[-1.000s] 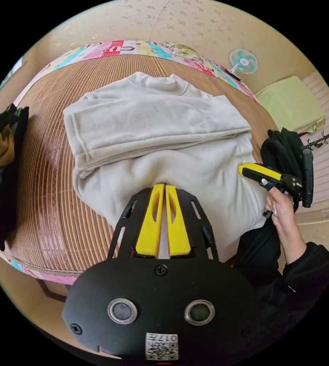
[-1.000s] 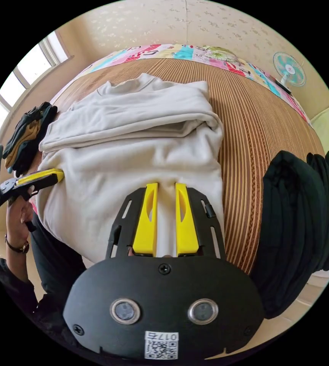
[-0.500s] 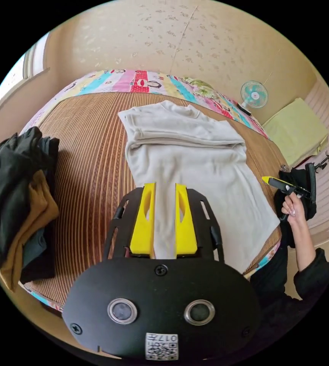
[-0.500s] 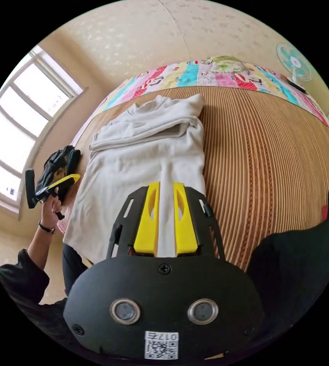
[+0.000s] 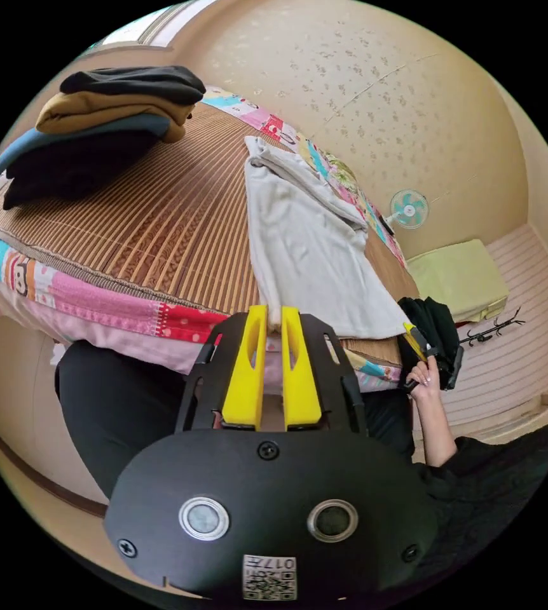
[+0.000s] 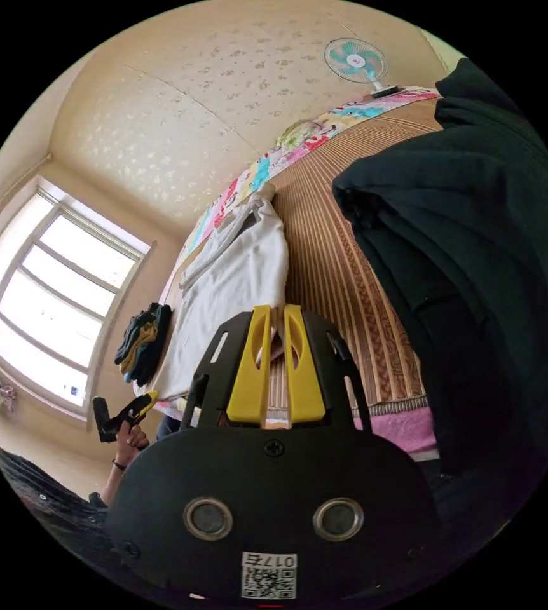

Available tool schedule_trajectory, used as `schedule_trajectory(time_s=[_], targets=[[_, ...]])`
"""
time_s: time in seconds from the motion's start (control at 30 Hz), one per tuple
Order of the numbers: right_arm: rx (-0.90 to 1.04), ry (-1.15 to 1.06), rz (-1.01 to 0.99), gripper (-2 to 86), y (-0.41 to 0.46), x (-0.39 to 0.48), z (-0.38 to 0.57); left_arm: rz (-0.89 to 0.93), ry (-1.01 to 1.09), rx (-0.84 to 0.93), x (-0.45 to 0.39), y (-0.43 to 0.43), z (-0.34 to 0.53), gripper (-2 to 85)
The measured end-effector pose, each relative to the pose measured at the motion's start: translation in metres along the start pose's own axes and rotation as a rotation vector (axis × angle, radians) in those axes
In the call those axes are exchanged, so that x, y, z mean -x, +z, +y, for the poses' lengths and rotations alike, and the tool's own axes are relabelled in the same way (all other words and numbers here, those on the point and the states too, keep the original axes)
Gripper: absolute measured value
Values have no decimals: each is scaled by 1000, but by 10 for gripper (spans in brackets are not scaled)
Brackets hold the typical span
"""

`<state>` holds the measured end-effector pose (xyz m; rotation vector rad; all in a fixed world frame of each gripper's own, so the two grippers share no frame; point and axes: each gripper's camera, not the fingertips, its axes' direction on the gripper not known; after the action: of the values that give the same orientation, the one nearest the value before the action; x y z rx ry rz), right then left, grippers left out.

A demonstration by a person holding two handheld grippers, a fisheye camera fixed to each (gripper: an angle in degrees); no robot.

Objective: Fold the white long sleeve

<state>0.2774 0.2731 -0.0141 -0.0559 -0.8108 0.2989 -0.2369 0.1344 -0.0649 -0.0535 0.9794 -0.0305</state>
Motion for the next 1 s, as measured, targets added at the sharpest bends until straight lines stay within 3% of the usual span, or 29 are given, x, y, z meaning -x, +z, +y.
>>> schedule_trajectory(time_s=[0.07,0.17,0.3,0.47,0.63,0.7,0.8,0.93,1.0], targets=[[-27,-130,-217,34,-46,25,-2,225,46,-85,-3,-56,-6,44],[-103,-340,-385,31,-119,65,6,415,134,-240,-12,-136,-1,43],[-210,-403,-392,30,-180,94,15,476,143,-364,-16,-190,7,43],[-130,-255,-120,35,-121,109,-30,364,-1,-383,-9,-141,-44,44],[-108,-138,10,63,-10,101,-116,270,-128,-368,20,-69,-143,66],[-50,-43,-35,80,15,105,-129,272,-177,-417,27,-66,-150,92],[-108,-219,-98,77,28,151,-99,200,-160,-440,27,-70,-126,102],[81,-484,194,58,113,178,-37,-75,-234,-244,39,-44,-60,151],[307,-575,536,34,179,161,-14,-190,-290,-202,45,-39,-28,158]])
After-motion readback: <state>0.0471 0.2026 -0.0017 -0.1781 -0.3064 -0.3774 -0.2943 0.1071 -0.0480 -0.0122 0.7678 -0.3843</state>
